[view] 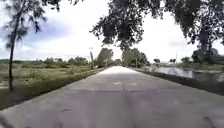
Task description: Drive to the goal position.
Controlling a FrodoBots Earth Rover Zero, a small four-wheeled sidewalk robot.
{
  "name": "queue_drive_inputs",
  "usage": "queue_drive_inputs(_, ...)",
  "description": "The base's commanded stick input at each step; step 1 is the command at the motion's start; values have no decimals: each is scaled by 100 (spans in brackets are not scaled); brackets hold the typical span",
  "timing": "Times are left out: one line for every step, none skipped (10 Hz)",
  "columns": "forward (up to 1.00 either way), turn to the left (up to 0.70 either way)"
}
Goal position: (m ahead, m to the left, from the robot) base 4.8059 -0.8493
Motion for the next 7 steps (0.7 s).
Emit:
queue_drive_inputs(85, -30)
queue_drive_inputs(85, -34)
queue_drive_inputs(85, -28)
queue_drive_inputs(85, 0)
queue_drive_inputs(85, 0)
queue_drive_inputs(85, 0)
queue_drive_inputs(85, 0)
